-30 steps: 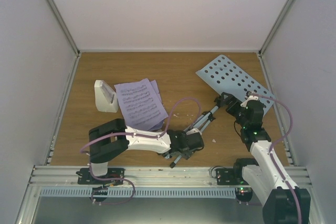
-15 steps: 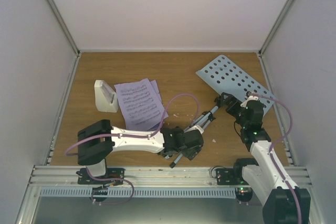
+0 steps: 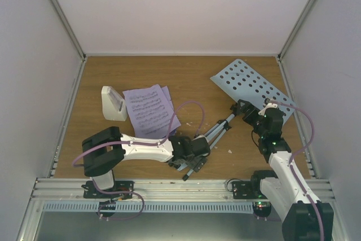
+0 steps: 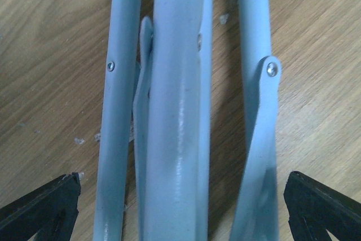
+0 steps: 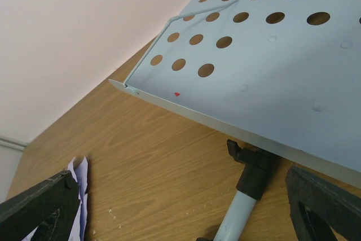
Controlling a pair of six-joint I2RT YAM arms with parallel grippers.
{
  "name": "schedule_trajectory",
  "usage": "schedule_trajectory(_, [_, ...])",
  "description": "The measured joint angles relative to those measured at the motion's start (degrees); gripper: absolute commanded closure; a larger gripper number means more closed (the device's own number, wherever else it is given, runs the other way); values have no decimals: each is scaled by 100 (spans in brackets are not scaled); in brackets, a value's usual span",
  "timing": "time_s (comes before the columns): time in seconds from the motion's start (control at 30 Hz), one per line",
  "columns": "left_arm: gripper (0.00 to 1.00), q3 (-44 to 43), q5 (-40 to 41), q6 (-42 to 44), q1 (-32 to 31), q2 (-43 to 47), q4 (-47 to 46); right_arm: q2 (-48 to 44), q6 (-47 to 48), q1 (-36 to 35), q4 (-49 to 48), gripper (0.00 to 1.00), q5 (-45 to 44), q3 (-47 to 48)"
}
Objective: Pack up the instrument practice props
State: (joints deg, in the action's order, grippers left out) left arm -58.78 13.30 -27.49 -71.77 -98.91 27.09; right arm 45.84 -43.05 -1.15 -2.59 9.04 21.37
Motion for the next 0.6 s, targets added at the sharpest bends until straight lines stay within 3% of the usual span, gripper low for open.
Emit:
schedule_trajectory(0.47, [2,101,-166,13,68,-286,-223,2,2,0,0,0,0,-2])
schedule_trajectory(0.6, [24,96,-149,50,68,-299,-249,15,17,0,-2,0,0,-2])
